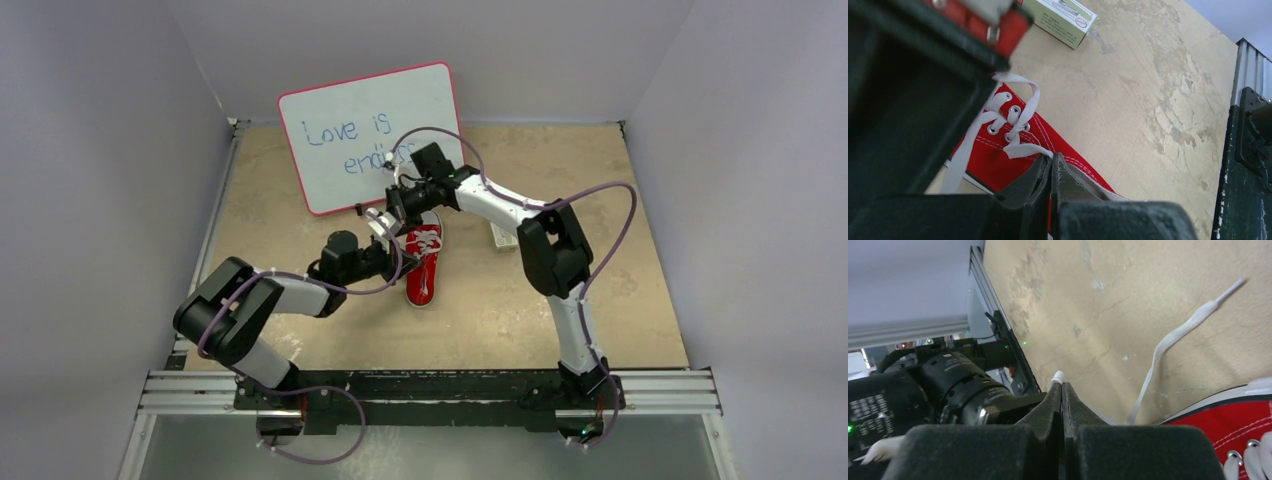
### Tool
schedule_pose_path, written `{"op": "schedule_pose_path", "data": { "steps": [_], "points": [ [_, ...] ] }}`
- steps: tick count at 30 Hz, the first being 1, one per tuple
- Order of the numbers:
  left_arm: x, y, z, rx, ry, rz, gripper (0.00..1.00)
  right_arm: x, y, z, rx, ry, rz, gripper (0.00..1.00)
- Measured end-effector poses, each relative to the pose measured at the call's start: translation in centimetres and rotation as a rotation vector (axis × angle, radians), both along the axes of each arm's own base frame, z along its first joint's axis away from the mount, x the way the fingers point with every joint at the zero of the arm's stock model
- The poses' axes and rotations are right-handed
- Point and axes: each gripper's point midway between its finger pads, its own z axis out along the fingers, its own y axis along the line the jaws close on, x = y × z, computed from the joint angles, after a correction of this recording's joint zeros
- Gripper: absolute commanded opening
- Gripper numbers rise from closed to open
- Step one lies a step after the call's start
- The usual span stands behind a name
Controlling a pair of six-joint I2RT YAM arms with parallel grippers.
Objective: Tie the shoes
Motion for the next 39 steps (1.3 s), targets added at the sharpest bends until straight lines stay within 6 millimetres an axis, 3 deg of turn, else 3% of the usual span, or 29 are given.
{"op": "schedule_pose_path", "data": {
  "steps": [8, 15, 19, 23, 28, 30, 34, 39],
  "points": [
    [-1.0, -0.6, 0.2, -0.029, -0.039, -0.045, 0.0, -2.5, 0.3, -3.1, -0.131, 0.095, 0.057, 0.04],
    [-1.3, -0.7, 0.2, -0.031, -0.056, -0.053, 0.0, -3.5, 1.3, -2.6, -0.174, 0.106, 0.132, 0.1],
    [-1.5, -0.9, 0.5, -0.042, -0.074, -0.062, 0.0, -4.5, 1.2, -2.6, -0.197, 0.133, 0.154, 0.33],
    [-1.7, -1.0, 0.7, -0.048, -0.084, -0.072, 0.0, -3.7, 0.4, -2.0, -0.186, 0.165, 0.132, 0.51],
    [-1.6, -0.9, 0.7, -0.059, -0.063, -0.057, 0.0, -2.0, -1.0, -0.3, -0.136, 0.197, 0.095, 0.6],
    [-1.6, -0.9, 0.7, -0.067, -0.047, -0.052, 0.0, -1.0, -1.9, 0.7, -0.12, 0.191, 0.058, 0.61],
    [-1.4, -1.0, 0.6, -0.086, 0.01, -0.026, 0.0, 1.5, -6.0, 4.1, -0.104, 0.103, -0.066, 0.62],
    [-0.4, -1.8, 0.9, -0.137, 0.113, 0.022, 0.0, 2.2, -13.4, 6.9, -0.17, -0.125, -0.263, 0.61]
  ]
}}
